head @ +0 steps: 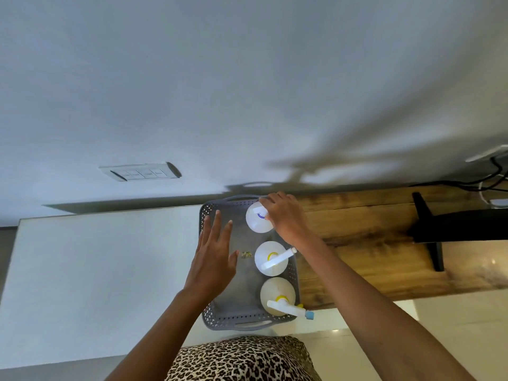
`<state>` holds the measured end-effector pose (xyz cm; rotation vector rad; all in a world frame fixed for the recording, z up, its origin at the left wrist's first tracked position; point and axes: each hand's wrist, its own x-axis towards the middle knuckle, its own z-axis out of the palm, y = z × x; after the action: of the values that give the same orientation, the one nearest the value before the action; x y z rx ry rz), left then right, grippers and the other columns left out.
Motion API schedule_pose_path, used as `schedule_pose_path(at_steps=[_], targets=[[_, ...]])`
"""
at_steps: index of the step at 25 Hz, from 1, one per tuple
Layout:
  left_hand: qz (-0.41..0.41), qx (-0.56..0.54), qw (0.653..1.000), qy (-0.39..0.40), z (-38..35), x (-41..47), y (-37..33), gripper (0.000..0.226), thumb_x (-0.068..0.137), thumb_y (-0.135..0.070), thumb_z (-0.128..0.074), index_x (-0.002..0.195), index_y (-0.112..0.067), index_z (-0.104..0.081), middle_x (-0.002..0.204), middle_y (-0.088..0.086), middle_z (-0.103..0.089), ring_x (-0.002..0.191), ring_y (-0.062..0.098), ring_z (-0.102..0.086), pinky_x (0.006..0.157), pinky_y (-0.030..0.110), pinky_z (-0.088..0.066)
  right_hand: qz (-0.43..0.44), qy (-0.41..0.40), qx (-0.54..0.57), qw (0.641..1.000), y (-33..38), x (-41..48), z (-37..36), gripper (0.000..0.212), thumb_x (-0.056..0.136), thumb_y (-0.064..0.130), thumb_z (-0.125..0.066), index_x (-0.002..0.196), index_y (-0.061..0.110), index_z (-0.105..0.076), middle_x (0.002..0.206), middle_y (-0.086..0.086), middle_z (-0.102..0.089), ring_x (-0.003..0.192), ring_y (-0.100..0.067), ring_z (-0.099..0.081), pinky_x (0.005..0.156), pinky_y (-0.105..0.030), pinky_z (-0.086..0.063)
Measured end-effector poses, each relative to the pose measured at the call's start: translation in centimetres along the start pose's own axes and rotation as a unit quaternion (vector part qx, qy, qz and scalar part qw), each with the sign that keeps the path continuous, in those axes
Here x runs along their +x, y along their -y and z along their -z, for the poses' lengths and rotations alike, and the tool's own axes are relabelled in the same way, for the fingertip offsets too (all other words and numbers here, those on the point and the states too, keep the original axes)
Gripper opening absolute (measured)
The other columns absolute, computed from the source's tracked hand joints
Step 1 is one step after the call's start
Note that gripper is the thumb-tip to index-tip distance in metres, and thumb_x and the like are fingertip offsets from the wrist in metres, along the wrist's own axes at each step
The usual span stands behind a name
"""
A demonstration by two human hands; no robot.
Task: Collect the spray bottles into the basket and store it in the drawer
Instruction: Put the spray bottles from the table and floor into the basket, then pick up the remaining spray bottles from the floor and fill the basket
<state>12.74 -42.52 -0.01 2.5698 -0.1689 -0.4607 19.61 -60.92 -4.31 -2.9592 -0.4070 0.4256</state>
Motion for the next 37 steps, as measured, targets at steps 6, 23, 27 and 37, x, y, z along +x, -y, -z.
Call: schedule_pose_path(at_steps=[6,23,27,37], targets=[[-0.057,0.006,0.998,0.001,1.4,-1.8,-1.1,0.065,0.089,-0.023,-0.054,0.144,-0.014,-0.022,0.158,0.006,0.003,0.145,0.023,0.008,0.117,0.039,-0.015,-0.051,-0.094,0.081,0.991,1.7,-5.8,3.0,0.028,0.087,0.012,-0.055,0.115,0.009,-0.058,0.116,-0.011,-0.062,0.107,-0.030,-0.054,0.092,-0.041,-0.043],[-0.497,0.100,0.832,0.224,-6.8,-25.4,-10.3,0.059,0.088,-0.016,-0.052,0.141,-0.011,-0.027,0.157,0.012,0.000,0.145,0.031,0.006,0.117,0.037,-0.006,-0.477,-0.255,0.182,0.821,15.5,-47.7,-1.8,0.027,0.090,0.017,-0.054,0.116,0.011,-0.061,0.118,-0.008,-0.063,0.111,-0.024,-0.055,0.093,-0.034,-0.041],[-0.565,0.119,0.762,0.293,-11.9,-33.7,-12.9,0.060,0.090,-0.021,-0.051,0.143,-0.014,-0.022,0.158,0.009,0.001,0.145,0.027,0.007,0.116,0.035,-0.004,-0.593,-0.274,0.231,0.721,19.7,-58.6,-6.9,0.027,0.090,0.019,-0.056,0.116,0.015,-0.061,0.119,-0.004,-0.064,0.112,-0.022,-0.055,0.093,-0.028,-0.040],[-0.569,0.242,0.659,0.428,-28.9,-55.4,-10.4,0.057,0.092,-0.019,-0.048,0.143,-0.014,-0.024,0.158,0.009,0.000,0.145,0.027,0.005,0.117,0.040,-0.010,-0.695,-0.239,0.395,0.552,29.4,-81.1,-24.0,0.027,0.091,0.019,-0.055,0.117,0.016,-0.061,0.122,-0.006,-0.063,0.112,-0.022,-0.056,0.092,-0.033,-0.045]])
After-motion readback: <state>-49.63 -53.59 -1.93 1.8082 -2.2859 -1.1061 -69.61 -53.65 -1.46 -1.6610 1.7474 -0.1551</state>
